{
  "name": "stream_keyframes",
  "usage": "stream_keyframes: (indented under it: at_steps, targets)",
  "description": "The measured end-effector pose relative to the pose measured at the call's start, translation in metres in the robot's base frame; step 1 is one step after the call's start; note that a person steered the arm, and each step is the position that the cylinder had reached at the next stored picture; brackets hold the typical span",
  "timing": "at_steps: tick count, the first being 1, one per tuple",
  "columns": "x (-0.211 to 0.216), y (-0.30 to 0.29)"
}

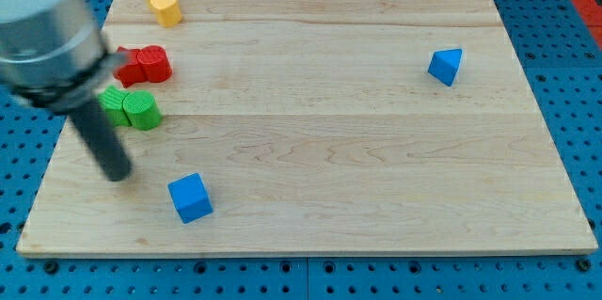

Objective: Push blue cube beside blue triangle

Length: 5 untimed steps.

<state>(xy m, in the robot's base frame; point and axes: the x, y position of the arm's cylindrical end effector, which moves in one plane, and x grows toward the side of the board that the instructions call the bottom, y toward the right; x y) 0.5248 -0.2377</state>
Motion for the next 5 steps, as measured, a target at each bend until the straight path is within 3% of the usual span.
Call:
stream_keyframes:
  at_steps: [1,3,4,5]
  targets:
    - [0.044,0.012]
    - [0.026,0.159]
    - [0.049,0.114]
    - [0.07,0.143]
